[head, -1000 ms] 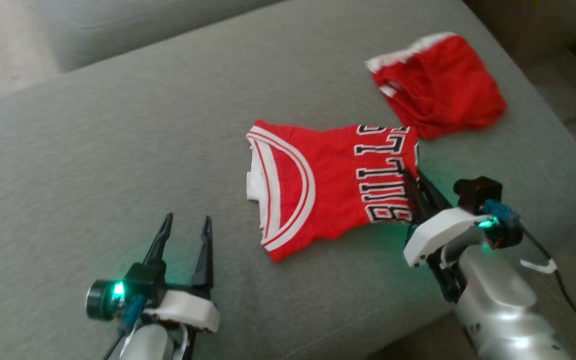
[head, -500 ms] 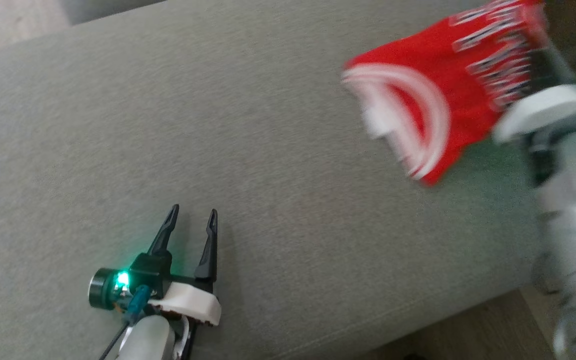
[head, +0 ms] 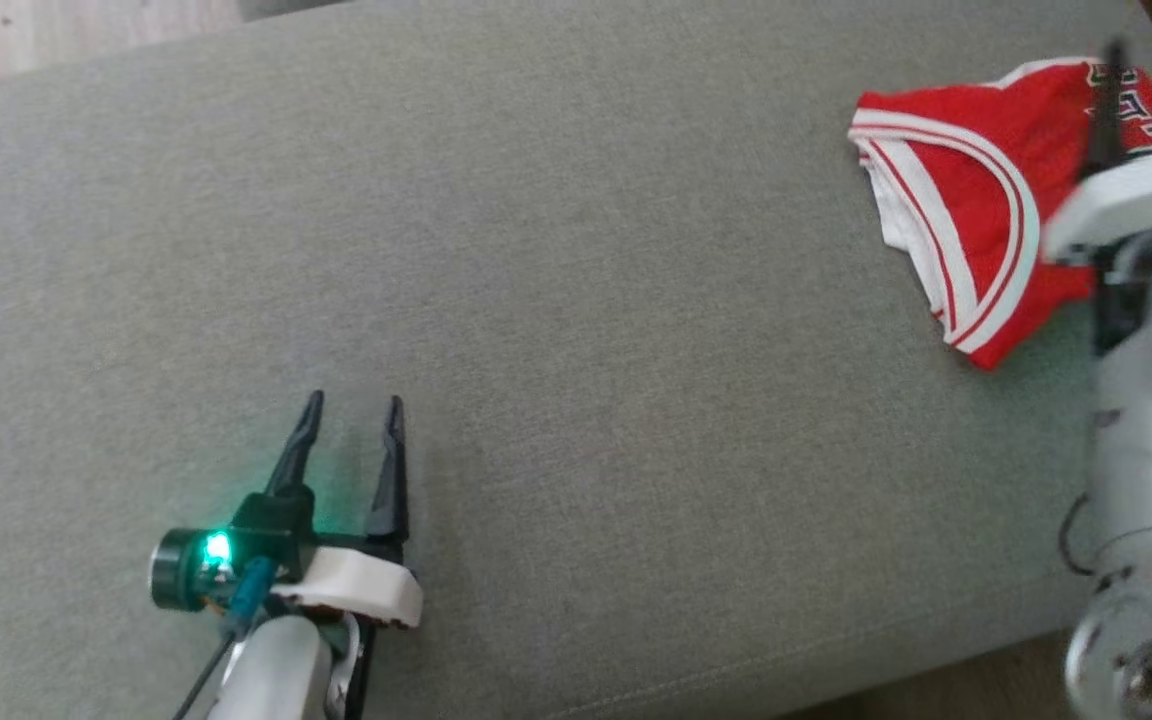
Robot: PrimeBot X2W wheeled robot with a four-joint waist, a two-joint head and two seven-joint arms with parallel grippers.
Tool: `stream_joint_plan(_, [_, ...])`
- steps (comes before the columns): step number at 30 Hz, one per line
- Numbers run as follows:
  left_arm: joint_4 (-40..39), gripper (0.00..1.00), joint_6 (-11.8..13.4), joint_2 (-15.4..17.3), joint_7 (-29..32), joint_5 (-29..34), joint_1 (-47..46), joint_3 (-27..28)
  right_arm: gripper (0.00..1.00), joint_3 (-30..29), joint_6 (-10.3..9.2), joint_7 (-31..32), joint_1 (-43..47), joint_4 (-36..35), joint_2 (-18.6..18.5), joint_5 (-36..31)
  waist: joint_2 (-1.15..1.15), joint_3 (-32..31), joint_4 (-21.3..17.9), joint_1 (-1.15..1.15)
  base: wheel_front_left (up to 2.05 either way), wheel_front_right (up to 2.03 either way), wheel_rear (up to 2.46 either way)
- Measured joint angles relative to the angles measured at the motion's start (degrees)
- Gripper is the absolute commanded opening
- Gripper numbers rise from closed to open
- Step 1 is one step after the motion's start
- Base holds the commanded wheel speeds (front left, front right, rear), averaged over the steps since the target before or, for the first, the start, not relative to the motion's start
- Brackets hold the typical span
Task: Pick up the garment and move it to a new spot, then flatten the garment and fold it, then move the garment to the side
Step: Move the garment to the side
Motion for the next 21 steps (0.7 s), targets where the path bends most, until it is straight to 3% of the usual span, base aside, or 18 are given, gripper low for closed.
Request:
stream_joint_plan(5, [-0.71,1.00,0.77,0.00,0.00,0.07,0.51,1.77,1.00,8.71,0.00,-0.16,6.32,-7.11,1.63,8.23,0.00,-1.10,2.14,0.00,0.00,0.00,0.00])
stream_joint_plan(11, [-1.00,1.00,1.58,0.01,0.00,-0.48,3.13,3.01,1.00,18.76,0.00,-0.15,20.01,-9.96,2.03,20.22,0.00,-2.94,6.21,0.00,0.00,0.00,0.00])
stream_joint_plan(21, [-0.96,1.00,2.85,0.01,0.00,-1.52,6.33,3.33,1.00,24.31,0.00,-0.15,30.37,-12.26,2.36,30.33,0.00,-7.09,12.35,-0.01,0.00,0.00,0.00])
